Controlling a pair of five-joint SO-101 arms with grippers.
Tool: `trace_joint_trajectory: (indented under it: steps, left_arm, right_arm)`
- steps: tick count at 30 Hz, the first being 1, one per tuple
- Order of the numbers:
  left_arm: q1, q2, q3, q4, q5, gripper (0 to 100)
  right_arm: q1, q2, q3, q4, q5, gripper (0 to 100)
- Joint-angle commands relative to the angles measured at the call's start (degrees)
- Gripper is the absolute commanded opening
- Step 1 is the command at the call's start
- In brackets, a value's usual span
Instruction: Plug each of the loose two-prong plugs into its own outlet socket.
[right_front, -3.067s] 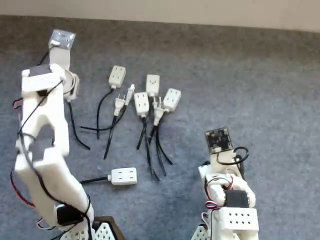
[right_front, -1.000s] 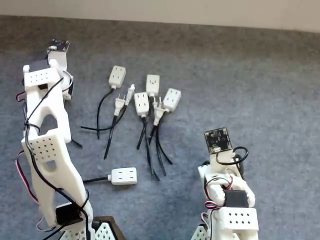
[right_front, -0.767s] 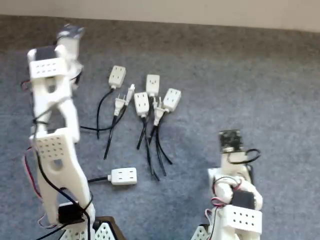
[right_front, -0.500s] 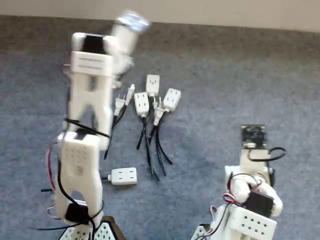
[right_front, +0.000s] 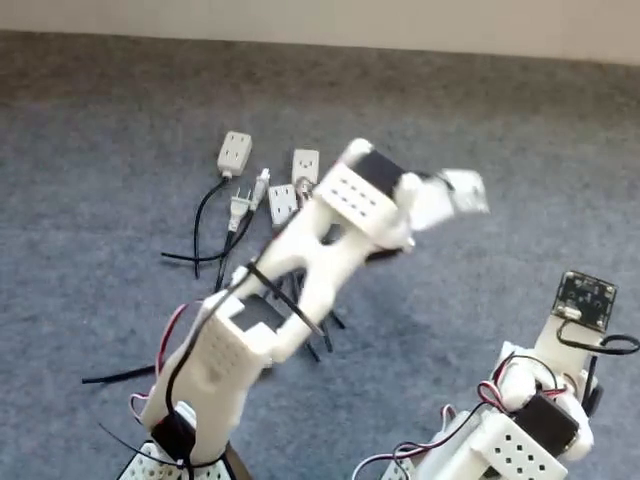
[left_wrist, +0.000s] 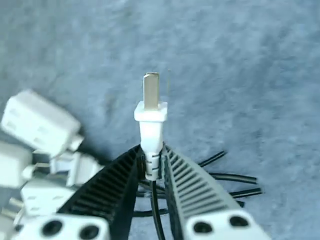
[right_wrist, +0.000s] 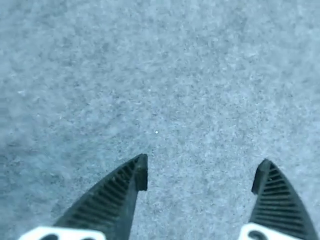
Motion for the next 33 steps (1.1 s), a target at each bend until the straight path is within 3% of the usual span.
trace_joint_trajectory:
  steps: [1,11,20,23,28,33]
  left_arm:
    - [4.9,-3.8,4.0,-0.8,0.7,0]
    - [11.3,-5.9,29.0,-18.3,2.4,0]
    - [16.0,-29.5,62.3,-44.0,6.6,1]
    - [14.9,-31.4,65.3,-44.6,8.6,2]
    - [13.7,-32.0,67.5,-43.9,10.5,17]
    - [12.9,-32.0,61.4,-34.8,10.5,22]
  right_arm:
    - [2.5,-0.6,-3.0,0.2,-0.6,33.2]
    - [2.9,-0.6,-3.0,0.2,-0.6,33.2]
    - [2.7,-0.6,-1.4,0.3,-0.6,33.2]
    - [2.7,-0.6,-1.4,0.3,-0.6,33.2]
    - [2.7,-0.6,-1.4,0.3,-0.6,33.2]
    - [1.6,-0.6,-1.4,0.3,-0.6,33.2]
